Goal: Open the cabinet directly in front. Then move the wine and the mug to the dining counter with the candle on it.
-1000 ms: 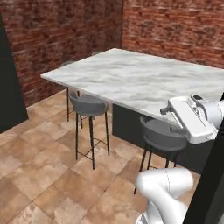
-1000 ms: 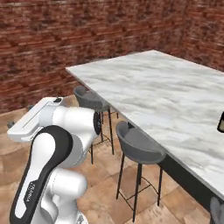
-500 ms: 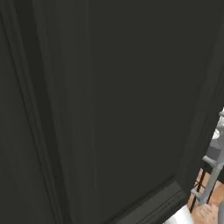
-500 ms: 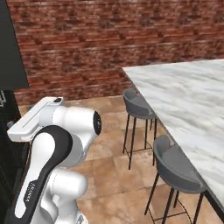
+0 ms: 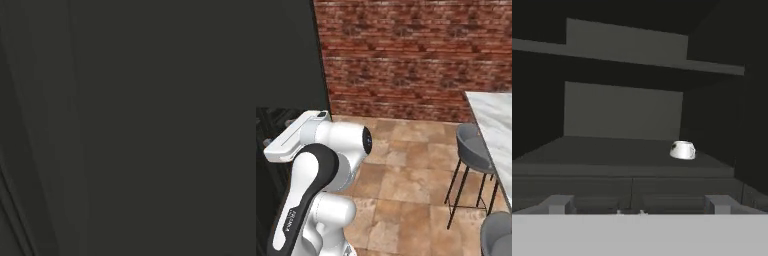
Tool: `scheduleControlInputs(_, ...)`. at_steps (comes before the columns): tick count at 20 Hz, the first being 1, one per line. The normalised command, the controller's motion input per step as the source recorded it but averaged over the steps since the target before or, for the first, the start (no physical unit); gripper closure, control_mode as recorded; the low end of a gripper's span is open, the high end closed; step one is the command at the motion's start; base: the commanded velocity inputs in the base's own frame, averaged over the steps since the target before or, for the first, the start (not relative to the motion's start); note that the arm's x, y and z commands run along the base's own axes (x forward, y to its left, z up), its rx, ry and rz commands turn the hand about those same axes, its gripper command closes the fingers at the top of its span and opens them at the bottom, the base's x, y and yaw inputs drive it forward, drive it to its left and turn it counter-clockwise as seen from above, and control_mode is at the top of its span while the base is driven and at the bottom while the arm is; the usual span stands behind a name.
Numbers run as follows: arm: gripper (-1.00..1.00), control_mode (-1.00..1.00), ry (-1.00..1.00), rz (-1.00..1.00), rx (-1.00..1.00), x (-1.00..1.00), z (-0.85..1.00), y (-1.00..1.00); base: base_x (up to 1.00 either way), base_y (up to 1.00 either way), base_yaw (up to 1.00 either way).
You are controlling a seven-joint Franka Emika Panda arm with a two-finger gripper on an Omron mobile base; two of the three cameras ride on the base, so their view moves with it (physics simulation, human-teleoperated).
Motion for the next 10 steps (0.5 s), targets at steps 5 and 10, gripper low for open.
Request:
scheduleControlInputs(5,-1.0,1.0,0.0,0.0,0.0,0.0,0.0,0.0,0.79,-0.01,0.52)
scheduleControlInputs(10,-1.0,1.0,0.0,0.0,0.0,0.0,0.0,0.0,0.3,0.0,0.57)
